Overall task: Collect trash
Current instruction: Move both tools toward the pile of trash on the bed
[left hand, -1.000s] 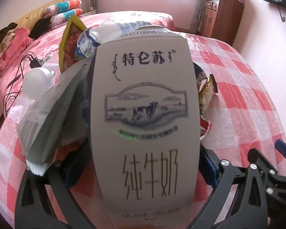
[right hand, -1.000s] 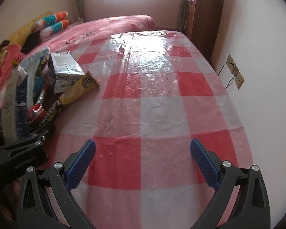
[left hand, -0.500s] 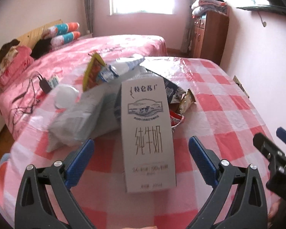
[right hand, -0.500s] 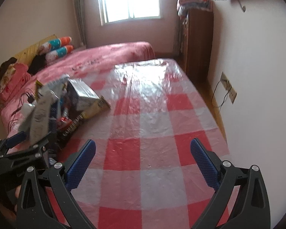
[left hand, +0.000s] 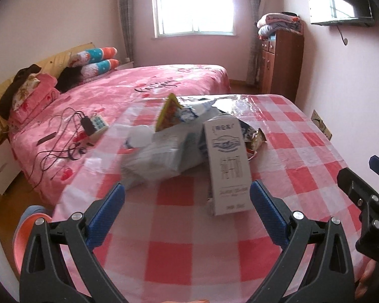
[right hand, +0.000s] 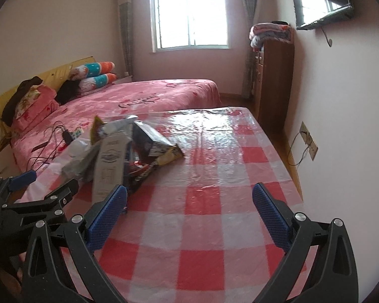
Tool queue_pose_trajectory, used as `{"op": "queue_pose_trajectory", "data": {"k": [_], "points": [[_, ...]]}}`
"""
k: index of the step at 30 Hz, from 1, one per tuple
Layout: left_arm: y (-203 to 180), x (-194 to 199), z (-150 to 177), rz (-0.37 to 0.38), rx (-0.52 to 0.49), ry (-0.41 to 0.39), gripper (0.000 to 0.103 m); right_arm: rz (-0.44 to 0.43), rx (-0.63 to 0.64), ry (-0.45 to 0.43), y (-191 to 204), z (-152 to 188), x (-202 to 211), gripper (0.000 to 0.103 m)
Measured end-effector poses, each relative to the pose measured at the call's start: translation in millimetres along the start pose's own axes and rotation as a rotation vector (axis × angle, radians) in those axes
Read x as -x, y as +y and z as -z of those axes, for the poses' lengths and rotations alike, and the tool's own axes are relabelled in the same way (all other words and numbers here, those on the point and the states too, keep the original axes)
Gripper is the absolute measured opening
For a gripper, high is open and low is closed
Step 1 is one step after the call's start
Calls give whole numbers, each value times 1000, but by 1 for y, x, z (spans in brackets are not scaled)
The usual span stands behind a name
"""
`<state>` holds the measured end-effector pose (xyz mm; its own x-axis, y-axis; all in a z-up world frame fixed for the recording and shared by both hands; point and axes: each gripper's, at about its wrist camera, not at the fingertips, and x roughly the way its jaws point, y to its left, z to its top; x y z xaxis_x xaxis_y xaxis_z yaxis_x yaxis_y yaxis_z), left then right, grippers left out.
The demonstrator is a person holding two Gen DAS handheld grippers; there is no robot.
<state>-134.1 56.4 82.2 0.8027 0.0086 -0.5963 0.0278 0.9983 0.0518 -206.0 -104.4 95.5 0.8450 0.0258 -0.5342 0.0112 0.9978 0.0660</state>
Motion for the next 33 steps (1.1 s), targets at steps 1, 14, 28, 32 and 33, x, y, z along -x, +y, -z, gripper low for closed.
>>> {"op": "queue_pose_trajectory", "data": {"k": [1,14,28,32,33], "points": [[1,2,2,-3,1,-3,99,-3,9,-4,5,1,3,98],[34,18,17,-10,41,-7,99,10,68,2,39,8,24,98],[41,18,29,-68,20,-22,99,24,55,-1,34,11,25,98],[39,17,33,-83,3,-20,99,26,61,-9,33,14,24,98],[38,17,33,-89,3,-19,99,23,61,-10,33,15,23,98]]}}
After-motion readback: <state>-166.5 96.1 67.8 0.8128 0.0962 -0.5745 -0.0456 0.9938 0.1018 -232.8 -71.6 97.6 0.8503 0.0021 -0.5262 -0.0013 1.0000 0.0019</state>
